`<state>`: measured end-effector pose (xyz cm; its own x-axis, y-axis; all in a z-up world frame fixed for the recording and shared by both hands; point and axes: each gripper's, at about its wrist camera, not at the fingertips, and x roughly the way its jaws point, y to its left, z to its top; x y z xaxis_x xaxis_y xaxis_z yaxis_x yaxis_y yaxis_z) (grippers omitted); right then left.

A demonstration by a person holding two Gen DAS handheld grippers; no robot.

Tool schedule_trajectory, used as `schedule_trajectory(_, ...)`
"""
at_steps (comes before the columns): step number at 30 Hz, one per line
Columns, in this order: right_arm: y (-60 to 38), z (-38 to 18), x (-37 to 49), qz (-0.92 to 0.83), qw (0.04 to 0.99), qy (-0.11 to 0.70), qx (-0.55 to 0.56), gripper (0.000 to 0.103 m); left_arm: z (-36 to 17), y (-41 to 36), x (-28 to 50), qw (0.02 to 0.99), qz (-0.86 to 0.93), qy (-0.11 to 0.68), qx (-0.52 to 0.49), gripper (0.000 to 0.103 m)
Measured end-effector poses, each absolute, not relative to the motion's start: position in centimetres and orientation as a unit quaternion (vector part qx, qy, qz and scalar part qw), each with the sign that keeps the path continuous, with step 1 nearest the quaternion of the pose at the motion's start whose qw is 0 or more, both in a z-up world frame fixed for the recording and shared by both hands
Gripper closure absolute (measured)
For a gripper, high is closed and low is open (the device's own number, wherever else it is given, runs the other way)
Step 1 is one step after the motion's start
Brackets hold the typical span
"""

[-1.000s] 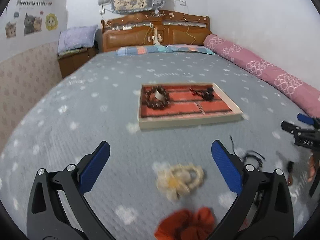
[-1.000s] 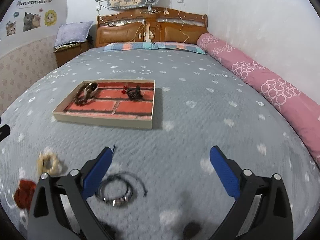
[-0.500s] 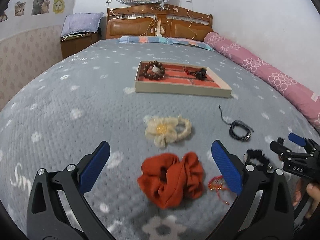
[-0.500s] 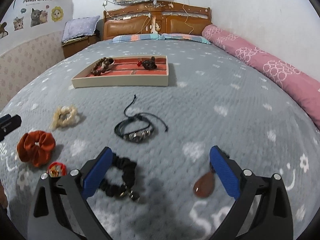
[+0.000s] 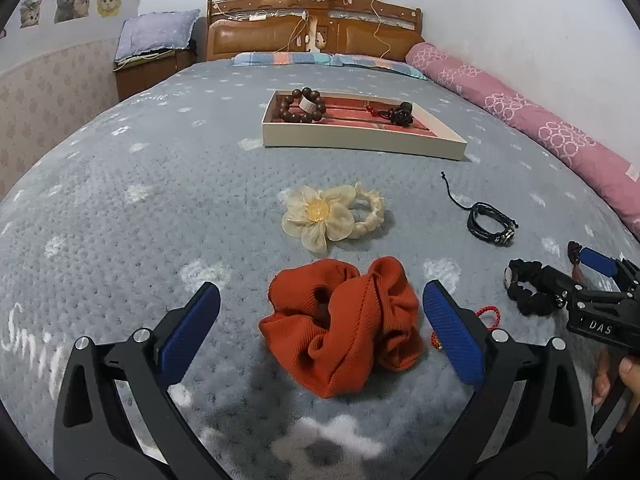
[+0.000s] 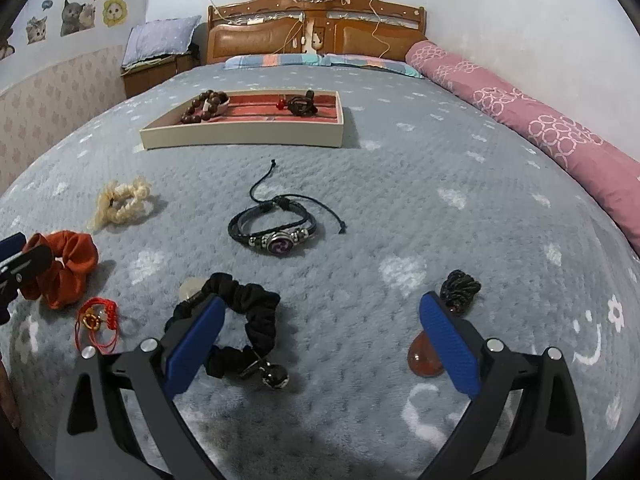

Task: Organize jewelry
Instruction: 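Grasp the orange scrunchie with the left tool while the right tool grasps the black hair tie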

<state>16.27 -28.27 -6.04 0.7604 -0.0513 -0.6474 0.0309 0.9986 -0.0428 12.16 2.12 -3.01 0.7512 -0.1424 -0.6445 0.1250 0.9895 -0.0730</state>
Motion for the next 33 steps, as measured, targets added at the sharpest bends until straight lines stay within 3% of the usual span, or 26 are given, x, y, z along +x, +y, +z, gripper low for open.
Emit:
schedule_trajectory(11, -27.6, -6.5, 16.7, -0.006, 0.932, 0.361, -0.029, 0.008, -4.3, 2.5, 13.3, 0.923, -0.086, 0.374, -0.032, 0.005)
schedule_trajectory(17, -27.5, -6.8, 17.0, 0.009, 0.927, 0.374, -0.026, 0.021, -4.5, 2.3, 13.4, 0.919, -0.106, 0.379, -0.035, 0.007)
schedule_trajectory(23, -27.5, -6.8, 16.9, 0.011, 0.928, 0.373, -0.022, 0.021, -4.1, 2.4, 12.8, 0.928, -0.078, 0.364, -0.029, 0.018)
schedule_trajectory(26, -27.6, -6.9, 17.1, 0.017, 0.925, 0.38, -0.019, 0.03, -4.0, 2.3, 12.6, 0.928, -0.083, 0.363, -0.027, 0.023)
schedule_trajectory(28, -27.6, -7.1, 17.2, 0.021, 0.922, 0.387, -0.018, 0.035, -4.2, 2.1, 12.7, 0.926, -0.084, 0.367, -0.022, 0.038)
schedule_trajectory(33, -27.4, -7.3, 17.3, 0.031, 0.917, 0.396, -0.012, 0.045, -4.2, 1.3, 12.7, 0.923, -0.104, 0.371, -0.008, 0.048)
